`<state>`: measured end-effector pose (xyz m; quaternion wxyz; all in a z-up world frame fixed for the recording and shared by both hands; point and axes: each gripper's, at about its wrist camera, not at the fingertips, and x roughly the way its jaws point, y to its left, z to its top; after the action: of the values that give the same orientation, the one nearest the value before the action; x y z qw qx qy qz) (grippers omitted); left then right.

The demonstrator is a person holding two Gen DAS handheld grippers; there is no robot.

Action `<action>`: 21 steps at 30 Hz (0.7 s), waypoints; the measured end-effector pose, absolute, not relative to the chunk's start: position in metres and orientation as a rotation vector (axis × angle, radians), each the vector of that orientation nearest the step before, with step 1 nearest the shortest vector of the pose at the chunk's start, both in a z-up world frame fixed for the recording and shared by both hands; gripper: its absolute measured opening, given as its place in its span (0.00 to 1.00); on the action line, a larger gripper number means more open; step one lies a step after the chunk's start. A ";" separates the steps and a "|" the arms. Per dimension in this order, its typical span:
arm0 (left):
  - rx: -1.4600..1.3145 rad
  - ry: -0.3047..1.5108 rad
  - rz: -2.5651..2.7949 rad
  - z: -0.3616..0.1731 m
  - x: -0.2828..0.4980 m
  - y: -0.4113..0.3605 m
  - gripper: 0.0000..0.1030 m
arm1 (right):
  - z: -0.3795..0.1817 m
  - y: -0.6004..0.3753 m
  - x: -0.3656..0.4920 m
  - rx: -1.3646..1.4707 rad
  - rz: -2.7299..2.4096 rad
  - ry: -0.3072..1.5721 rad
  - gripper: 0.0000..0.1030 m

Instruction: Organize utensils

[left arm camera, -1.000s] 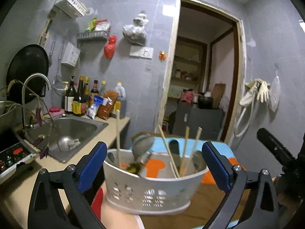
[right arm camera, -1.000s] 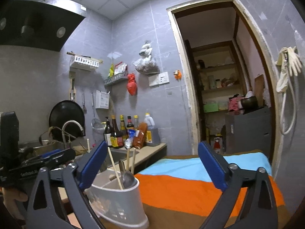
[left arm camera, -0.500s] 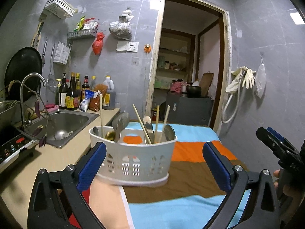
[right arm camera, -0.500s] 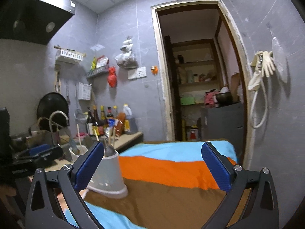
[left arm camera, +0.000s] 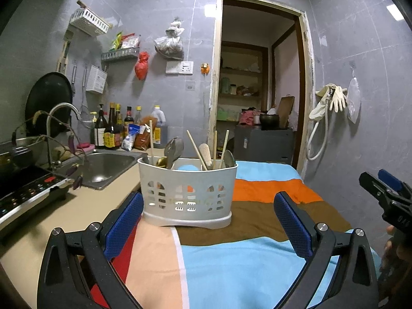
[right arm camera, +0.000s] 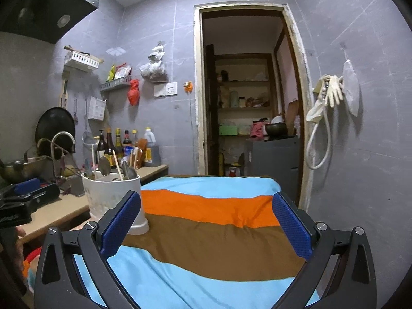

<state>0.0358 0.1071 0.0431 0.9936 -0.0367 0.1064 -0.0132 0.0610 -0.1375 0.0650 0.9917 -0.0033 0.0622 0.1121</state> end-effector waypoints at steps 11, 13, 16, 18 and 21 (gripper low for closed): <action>-0.069 0.225 -0.007 0.036 0.029 0.106 0.96 | 0.061 -0.140 0.049 -0.011 0.205 0.116 1.00; -0.070 0.228 -0.005 0.035 0.030 0.106 0.96 | 0.060 -0.139 0.048 -0.015 0.203 0.119 1.00; -0.070 0.234 -0.001 0.034 0.031 0.107 0.96 | 0.056 -0.141 0.048 -0.011 0.203 0.129 1.00; -0.071 0.235 -0.001 0.033 0.030 0.107 0.96 | 0.055 -0.141 0.050 -0.006 0.201 0.136 1.00; -0.078 0.239 0.000 0.031 0.031 0.108 0.96 | 0.054 -0.142 0.052 -0.003 0.198 0.147 1.00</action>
<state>0.0306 0.1077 0.0310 0.9921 -0.0388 0.1193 -0.0002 0.0517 -0.1417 0.0536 0.9924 -0.0013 0.0734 0.0988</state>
